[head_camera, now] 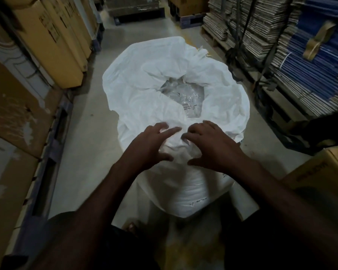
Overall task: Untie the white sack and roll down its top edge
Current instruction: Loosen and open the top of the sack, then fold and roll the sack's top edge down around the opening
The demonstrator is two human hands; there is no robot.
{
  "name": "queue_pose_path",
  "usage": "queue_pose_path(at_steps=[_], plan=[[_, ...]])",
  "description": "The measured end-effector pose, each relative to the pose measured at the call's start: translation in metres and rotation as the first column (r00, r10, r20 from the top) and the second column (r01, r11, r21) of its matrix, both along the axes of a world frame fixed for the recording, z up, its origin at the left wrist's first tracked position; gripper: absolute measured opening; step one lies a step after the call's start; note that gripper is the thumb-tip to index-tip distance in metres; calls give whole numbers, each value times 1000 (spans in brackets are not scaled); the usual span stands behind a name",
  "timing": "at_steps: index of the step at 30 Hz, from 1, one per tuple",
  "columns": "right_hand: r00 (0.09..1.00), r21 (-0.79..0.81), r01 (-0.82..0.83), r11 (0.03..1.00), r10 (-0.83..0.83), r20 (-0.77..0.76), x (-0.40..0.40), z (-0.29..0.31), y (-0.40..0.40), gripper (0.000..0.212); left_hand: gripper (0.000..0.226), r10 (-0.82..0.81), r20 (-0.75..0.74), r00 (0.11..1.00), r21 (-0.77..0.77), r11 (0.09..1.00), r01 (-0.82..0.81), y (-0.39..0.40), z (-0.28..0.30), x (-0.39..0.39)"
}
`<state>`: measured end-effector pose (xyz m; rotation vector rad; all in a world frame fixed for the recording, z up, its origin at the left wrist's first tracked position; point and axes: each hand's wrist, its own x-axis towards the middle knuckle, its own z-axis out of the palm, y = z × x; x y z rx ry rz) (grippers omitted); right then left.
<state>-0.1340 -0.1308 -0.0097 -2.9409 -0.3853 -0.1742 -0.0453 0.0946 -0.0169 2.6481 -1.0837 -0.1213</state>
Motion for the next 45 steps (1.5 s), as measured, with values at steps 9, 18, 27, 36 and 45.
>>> queue_pose_path(at_steps=[9, 18, 27, 36, 45], plan=[[936, 173, 72, 982, -127, 329, 30, 17, 9, 22, 9, 115, 172, 978, -432, 901, -30, 2, 26, 17], [797, 291, 149, 945, -288, 530, 30, 46, 11, 25, 27, 110, 250, 962, -492, 870, 28, -26, 59, 7], [906, 135, 124, 983, -168, 388, 33, 45, -5, 75, 15, 245, 329, 912, -504, 863, -50, -22, 55, 16], [711, 266, 91, 960, -249, 658, 35, 53, -9, 20, 57, 156, 393, 906, -370, 929, 1, -25, 73, 1], [853, 220, 87, 972, -186, 487, 41, 50, 17, 38, 20, 283, 289, 915, -477, 871, -119, -28, 78, 7]])
